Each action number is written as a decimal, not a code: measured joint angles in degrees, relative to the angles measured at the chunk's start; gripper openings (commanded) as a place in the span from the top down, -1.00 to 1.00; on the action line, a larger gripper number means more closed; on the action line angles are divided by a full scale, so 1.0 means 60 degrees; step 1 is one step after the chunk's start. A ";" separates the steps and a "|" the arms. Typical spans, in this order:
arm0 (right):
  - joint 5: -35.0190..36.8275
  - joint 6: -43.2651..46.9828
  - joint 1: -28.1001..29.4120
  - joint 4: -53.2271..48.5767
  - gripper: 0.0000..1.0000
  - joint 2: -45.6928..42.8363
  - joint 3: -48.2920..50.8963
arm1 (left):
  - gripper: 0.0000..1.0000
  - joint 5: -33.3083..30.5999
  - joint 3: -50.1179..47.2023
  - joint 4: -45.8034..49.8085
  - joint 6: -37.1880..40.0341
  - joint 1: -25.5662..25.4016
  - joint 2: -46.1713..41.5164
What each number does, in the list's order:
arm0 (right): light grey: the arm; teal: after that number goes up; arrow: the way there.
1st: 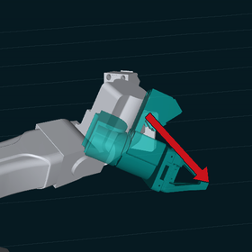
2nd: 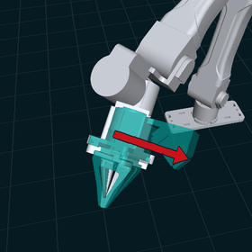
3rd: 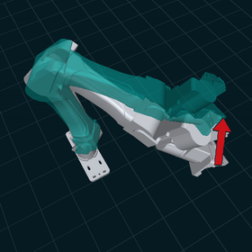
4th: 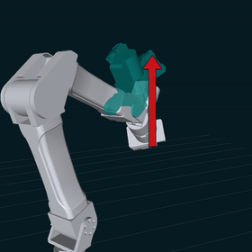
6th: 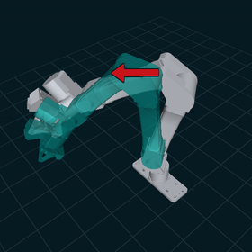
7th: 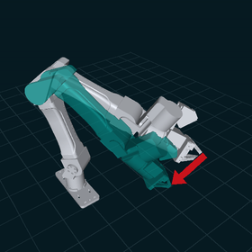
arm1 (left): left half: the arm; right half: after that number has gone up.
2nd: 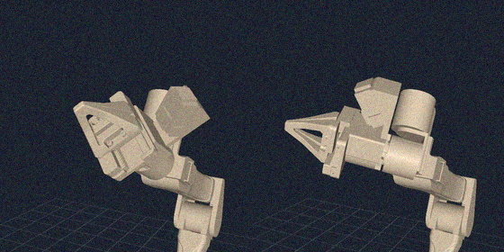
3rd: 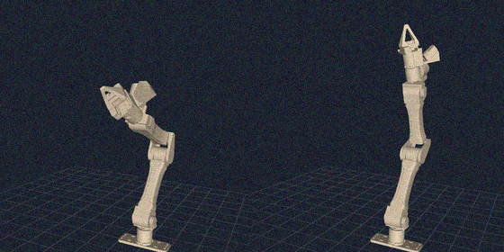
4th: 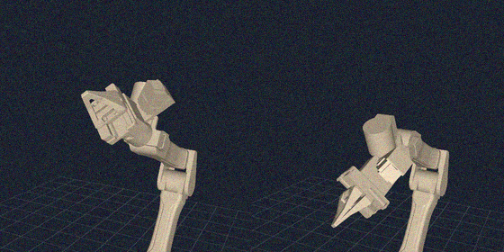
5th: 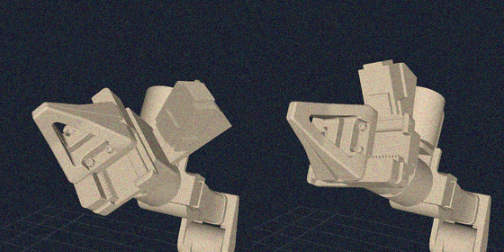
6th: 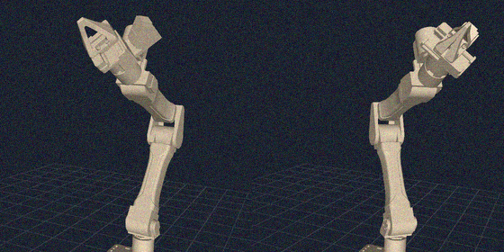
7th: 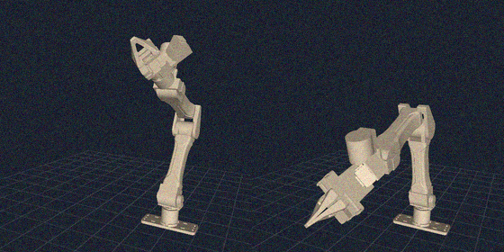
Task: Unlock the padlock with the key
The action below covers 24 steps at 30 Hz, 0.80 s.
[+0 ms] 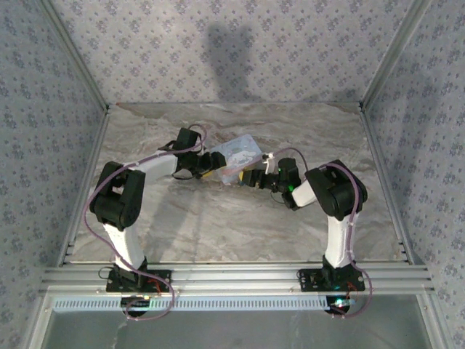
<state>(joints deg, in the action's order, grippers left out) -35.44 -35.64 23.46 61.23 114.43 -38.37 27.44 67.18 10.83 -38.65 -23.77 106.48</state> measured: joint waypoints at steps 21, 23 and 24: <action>-0.0171 -0.0393 0.0004 0.0036 0.40 0.0084 -0.0004 | -0.42 -0.0004 0.0000 0.0004 0.0000 0.0000 0.0000; -0.0124 -0.0412 -0.0004 0.0011 0.48 0.0098 -0.0004 | -0.43 -0.0004 0.0000 0.0004 0.0000 0.0000 0.0000; -0.0117 -0.0415 -0.0015 0.0000 0.52 0.0109 -0.0004 | -0.43 -0.0004 0.0000 0.0004 0.0000 0.0000 0.0000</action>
<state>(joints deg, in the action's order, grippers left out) -36.14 -38.13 23.38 61.23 115.09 -38.39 27.42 67.18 10.85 -38.65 -23.77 106.48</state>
